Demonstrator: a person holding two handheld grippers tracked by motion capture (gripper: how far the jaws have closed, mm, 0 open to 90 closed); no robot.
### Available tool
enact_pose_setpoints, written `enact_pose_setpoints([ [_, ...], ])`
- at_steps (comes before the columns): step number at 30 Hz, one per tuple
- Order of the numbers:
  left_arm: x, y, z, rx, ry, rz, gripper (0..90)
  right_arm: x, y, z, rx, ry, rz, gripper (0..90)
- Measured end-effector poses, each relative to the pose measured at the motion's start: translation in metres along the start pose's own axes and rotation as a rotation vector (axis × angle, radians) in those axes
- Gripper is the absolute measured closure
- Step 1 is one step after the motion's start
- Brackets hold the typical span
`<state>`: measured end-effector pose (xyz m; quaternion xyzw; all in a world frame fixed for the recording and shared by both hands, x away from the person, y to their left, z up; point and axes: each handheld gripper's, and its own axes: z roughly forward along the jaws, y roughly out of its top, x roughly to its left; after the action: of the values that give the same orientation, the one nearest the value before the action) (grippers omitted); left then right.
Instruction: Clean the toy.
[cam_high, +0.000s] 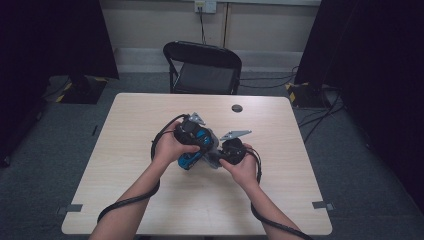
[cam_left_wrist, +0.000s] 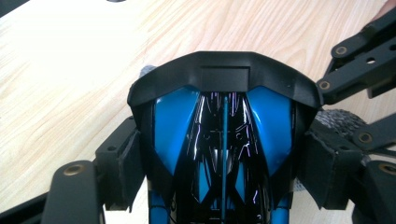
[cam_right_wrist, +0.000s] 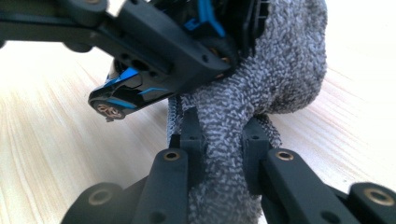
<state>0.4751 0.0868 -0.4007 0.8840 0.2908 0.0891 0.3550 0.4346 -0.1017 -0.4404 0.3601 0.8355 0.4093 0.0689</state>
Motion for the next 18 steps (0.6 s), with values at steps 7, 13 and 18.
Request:
enact_pose_setpoints([
  [7, -0.001, 0.006, -0.004, -0.021, 0.000, 0.007, 25.5, 0.003, -0.002, 0.005, 0.026, -0.019, -0.015, 76.0],
  [13, 0.002, 0.010, -0.007, -0.019, 0.013, -0.001, 25.5, 0.005, -0.007, 0.009, 0.026, 0.009, -0.018, 76.0],
  [18, 0.006, 0.010, -0.003, -0.019, 0.012, -0.020, 25.5, 0.014, -0.005, 0.009, 0.028, 0.032, -0.044, 76.1],
])
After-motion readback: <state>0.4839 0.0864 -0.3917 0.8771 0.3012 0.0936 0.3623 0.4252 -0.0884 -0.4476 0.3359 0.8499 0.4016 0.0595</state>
